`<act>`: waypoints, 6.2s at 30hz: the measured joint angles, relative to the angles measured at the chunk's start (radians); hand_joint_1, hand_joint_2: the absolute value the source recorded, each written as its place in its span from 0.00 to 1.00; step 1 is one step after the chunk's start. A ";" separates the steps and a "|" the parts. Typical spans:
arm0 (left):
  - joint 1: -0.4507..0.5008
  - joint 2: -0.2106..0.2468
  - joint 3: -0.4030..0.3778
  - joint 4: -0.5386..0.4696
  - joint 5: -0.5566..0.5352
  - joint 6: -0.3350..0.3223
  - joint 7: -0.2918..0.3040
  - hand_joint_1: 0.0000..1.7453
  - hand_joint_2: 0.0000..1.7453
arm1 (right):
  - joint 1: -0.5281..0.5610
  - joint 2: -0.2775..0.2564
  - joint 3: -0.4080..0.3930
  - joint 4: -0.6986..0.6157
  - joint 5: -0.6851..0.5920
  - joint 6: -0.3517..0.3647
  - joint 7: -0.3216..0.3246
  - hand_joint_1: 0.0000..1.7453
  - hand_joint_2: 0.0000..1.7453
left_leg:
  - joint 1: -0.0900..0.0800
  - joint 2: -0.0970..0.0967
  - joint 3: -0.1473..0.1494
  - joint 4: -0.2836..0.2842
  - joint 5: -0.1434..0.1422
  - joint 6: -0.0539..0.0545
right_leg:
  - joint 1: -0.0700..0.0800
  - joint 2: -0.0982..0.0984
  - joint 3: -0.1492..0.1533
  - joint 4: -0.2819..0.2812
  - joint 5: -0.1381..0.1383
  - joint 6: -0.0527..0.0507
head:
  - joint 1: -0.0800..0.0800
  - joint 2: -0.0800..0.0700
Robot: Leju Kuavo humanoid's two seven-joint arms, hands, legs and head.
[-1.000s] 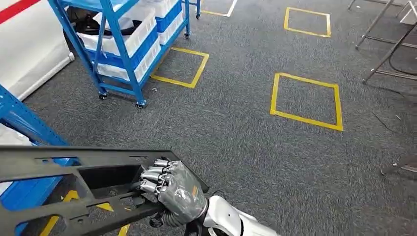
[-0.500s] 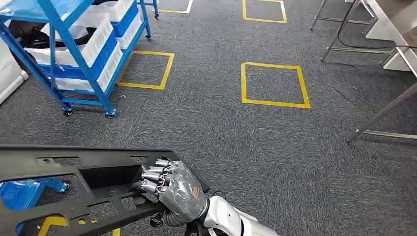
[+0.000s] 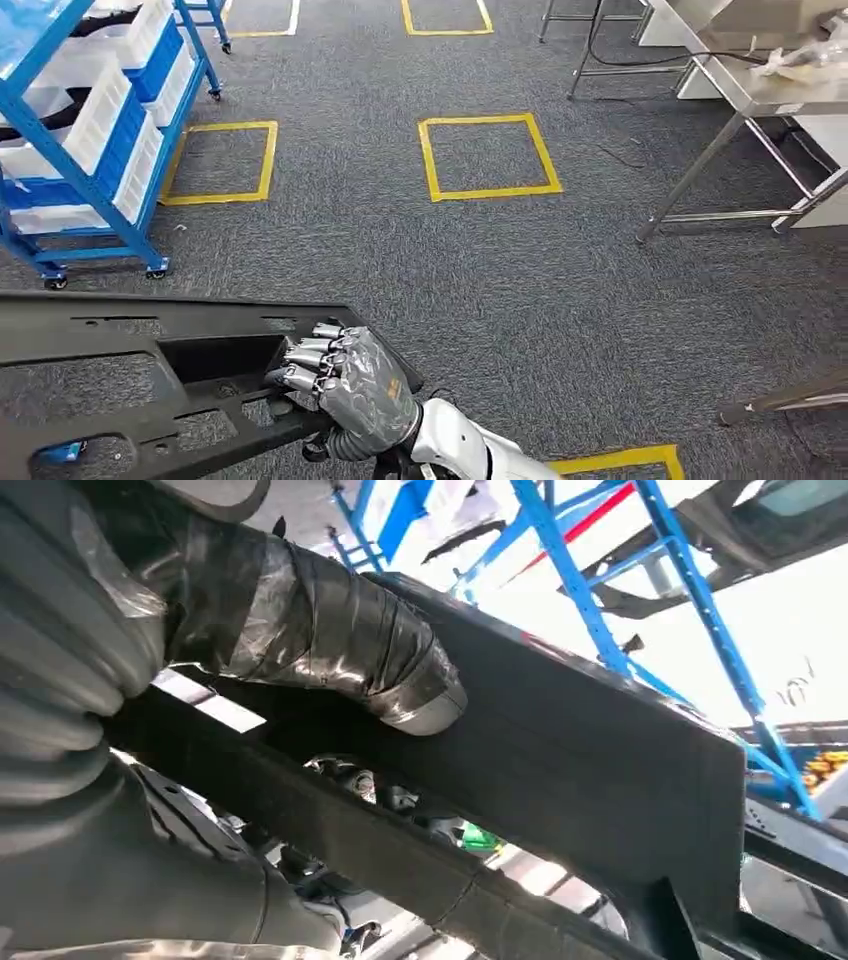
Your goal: Take the parts from the cabinet and place them on the table.
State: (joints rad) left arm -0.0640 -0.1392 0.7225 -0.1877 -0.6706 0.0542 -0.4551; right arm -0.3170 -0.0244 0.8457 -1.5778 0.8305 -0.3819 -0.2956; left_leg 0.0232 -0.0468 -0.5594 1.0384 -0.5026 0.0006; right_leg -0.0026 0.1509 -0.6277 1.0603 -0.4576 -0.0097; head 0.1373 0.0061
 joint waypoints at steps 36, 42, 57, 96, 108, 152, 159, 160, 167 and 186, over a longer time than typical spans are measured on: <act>-0.006 -0.015 0.034 -0.002 -0.031 -0.094 -0.092 0.00 1.00 | 0.009 0.005 0.000 0.008 0.002 -0.004 0.006 1.00 1.00 | -0.001 0.067 -0.004 -0.001 -0.003 0.021 | -0.003 -0.142 -0.125 0.272 -0.146 0.022 | 0.007 0.000; -0.011 -0.020 0.041 -0.002 -0.019 -0.115 -0.059 0.00 1.00 | 0.009 0.003 0.000 0.008 0.007 -0.003 0.008 1.00 1.00 | -0.010 0.142 0.027 -0.007 -0.026 0.015 | 0.032 -0.263 0.004 0.009 -0.009 -0.020 | 0.005 0.000; -0.003 -0.021 0.067 -0.002 -0.018 -0.131 -0.010 0.00 1.00 | 0.003 0.011 0.003 0.014 -0.004 0.002 0.011 1.00 1.00 | 0.010 -0.033 -0.022 0.035 -0.013 -0.034 | 0.002 -0.053 0.022 0.002 -0.024 -0.016 | 0.007 0.000; -0.002 -0.019 0.085 -0.002 -0.031 -0.106 0.032 0.00 1.00 | 0.010 0.014 0.003 0.036 -0.008 -0.001 0.011 1.00 1.00 | 0.005 0.055 -0.006 0.007 -0.003 0.020 | -0.002 -0.135 -0.095 0.199 -0.111 0.030 | 0.015 0.001; -0.006 -0.021 0.086 -0.002 -0.032 -0.106 0.035 0.00 1.00 | 0.014 0.015 0.003 0.044 -0.008 -0.001 0.009 1.00 1.00 | -0.001 0.171 0.049 -0.012 -0.042 -0.013 | 0.009 -0.194 0.016 -0.037 0.015 -0.020 | 0.014 0.001; -0.017 -0.015 0.090 -0.002 -0.069 -0.091 0.026 0.00 1.00 | -0.014 0.028 0.003 0.086 0.068 -0.035 0.028 1.00 1.00 | -0.003 0.043 -0.035 0.018 0.014 -0.007 | 0.010 -0.123 0.014 -0.001 -0.014 -0.003 | 0.015 0.001; -0.019 -0.016 0.090 -0.002 -0.069 -0.077 0.031 0.00 1.00 | -0.025 0.028 0.004 0.092 0.067 -0.035 0.032 1.00 1.00 | -0.004 0.041 -0.031 0.011 0.017 -0.004 | 0.012 -0.127 0.023 -0.011 -0.014 -0.012 | 0.015 0.001; -0.020 -0.016 0.090 -0.002 -0.070 -0.077 0.031 0.00 1.00 | -0.027 0.028 0.004 0.092 0.067 -0.035 0.032 1.00 1.00 | -0.004 0.041 -0.030 0.011 0.016 -0.001 | 0.012 -0.127 0.024 -0.012 -0.013 -0.011 | 0.015 0.001; -0.020 -0.016 0.090 -0.002 -0.071 -0.076 0.033 0.00 1.00 | -0.031 0.028 0.004 0.093 0.067 -0.035 0.032 1.00 1.00 | -0.004 0.041 -0.029 0.011 0.014 0.001 | 0.012 -0.128 0.027 -0.016 -0.014 0.004 | 0.015 0.001; -0.016 0.056 0.117 -0.002 -0.048 -0.137 0.042 0.00 1.00 | -0.032 0.028 0.004 0.109 0.072 -0.034 0.035 1.00 1.00 | -0.003 0.041 -0.020 0.000 0.015 -0.001 | 0.013 -0.127 0.028 -0.016 -0.015 0.002 | 0.015 0.001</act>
State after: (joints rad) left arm -0.0804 -0.0832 0.8400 -0.1900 -0.7183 -0.0824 -0.4131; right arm -0.3488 0.0034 0.8495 -1.4683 0.9026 -0.4154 -0.2605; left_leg 0.0204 -0.0054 -0.5792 1.0387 -0.4878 -0.0002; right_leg 0.0103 0.0239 -0.5995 1.0444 -0.4728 -0.0072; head 0.1522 0.0072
